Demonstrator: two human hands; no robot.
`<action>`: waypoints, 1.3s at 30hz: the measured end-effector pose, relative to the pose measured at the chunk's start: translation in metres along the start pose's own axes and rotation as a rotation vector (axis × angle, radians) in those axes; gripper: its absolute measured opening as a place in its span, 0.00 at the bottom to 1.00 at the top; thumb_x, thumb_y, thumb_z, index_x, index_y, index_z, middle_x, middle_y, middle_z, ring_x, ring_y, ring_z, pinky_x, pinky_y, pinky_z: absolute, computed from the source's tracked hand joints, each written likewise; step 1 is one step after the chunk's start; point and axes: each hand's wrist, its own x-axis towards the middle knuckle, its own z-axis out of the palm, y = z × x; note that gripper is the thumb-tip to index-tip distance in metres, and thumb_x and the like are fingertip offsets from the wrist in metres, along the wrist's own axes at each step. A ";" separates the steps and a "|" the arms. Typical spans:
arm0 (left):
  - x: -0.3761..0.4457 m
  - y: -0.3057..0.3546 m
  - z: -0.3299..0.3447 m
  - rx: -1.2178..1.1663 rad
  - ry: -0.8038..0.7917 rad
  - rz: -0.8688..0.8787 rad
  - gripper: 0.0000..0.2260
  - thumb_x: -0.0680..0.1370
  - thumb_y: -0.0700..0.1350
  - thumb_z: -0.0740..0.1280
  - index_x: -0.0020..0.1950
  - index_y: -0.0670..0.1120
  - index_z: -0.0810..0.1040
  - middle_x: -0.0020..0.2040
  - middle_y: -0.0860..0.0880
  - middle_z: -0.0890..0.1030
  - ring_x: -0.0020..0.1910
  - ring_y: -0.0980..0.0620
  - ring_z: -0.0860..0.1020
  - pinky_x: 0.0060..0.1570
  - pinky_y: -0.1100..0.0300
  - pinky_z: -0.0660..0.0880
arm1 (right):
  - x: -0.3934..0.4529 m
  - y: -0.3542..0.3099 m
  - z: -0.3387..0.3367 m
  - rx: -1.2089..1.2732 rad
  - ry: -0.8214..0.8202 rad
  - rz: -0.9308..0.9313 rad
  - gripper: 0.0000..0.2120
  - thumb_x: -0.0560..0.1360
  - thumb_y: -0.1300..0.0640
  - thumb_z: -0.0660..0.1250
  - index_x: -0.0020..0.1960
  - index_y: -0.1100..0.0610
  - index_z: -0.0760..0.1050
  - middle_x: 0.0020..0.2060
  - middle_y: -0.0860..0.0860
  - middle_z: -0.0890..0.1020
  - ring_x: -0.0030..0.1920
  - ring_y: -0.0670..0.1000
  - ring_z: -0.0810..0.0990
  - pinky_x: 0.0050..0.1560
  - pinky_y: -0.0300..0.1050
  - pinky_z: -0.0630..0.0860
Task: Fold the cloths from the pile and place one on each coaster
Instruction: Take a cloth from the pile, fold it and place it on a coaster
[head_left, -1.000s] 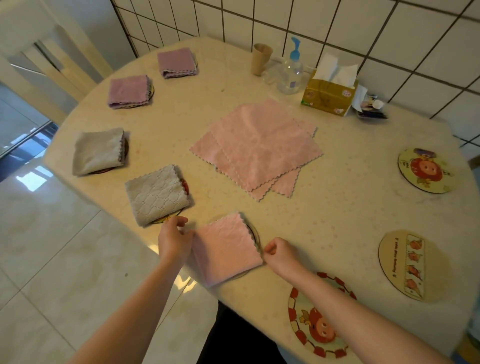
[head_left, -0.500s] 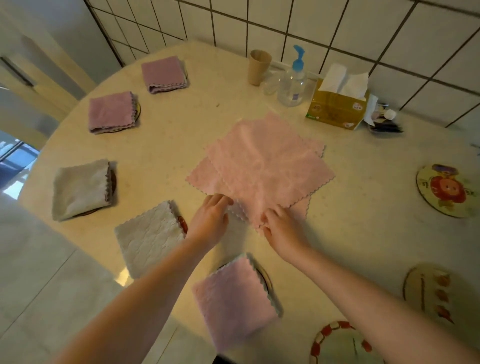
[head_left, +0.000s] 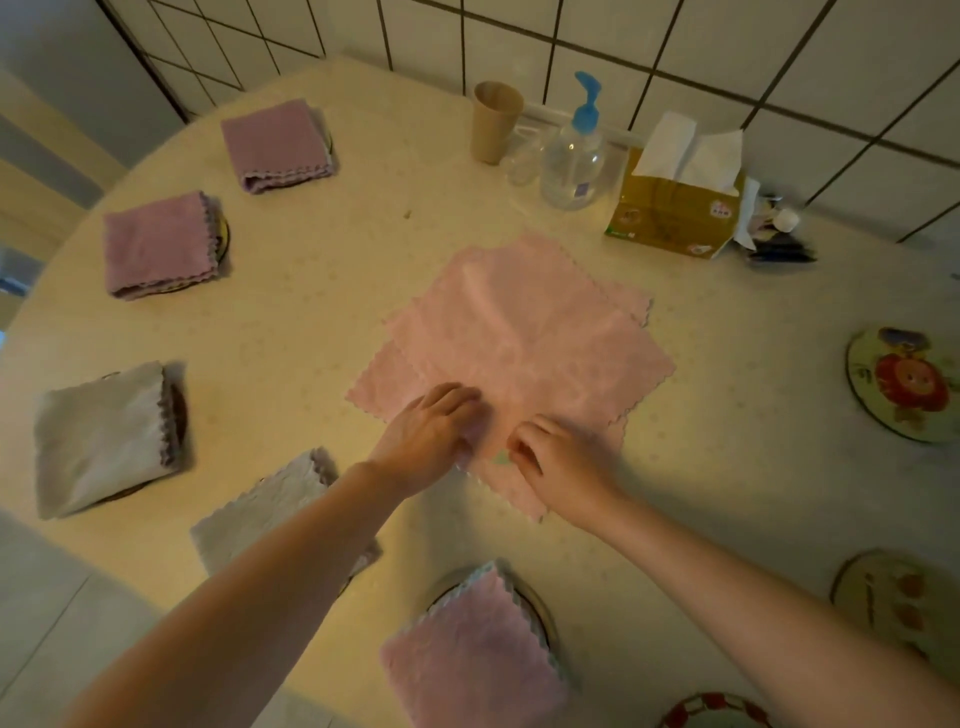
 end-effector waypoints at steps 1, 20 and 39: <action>0.002 -0.001 -0.002 -0.027 0.018 -0.007 0.24 0.73 0.52 0.59 0.66 0.46 0.76 0.65 0.45 0.76 0.63 0.42 0.74 0.58 0.50 0.76 | 0.003 0.000 -0.006 0.063 0.045 0.011 0.03 0.76 0.59 0.63 0.44 0.57 0.73 0.45 0.49 0.73 0.42 0.51 0.74 0.42 0.49 0.72; 0.072 -0.017 -0.091 -0.304 0.534 -0.480 0.12 0.75 0.34 0.63 0.54 0.40 0.82 0.54 0.39 0.81 0.55 0.39 0.77 0.55 0.55 0.71 | 0.004 -0.018 -0.161 0.422 0.526 -0.006 0.03 0.80 0.60 0.59 0.52 0.58 0.69 0.44 0.49 0.79 0.45 0.42 0.81 0.44 0.50 0.80; -0.111 0.258 0.061 -0.112 0.478 -0.241 0.14 0.74 0.35 0.68 0.59 0.42 0.82 0.58 0.46 0.82 0.60 0.43 0.77 0.62 0.47 0.73 | -0.278 0.122 -0.132 -0.004 0.285 -0.017 0.13 0.71 0.72 0.63 0.50 0.57 0.76 0.50 0.48 0.76 0.50 0.45 0.75 0.50 0.32 0.72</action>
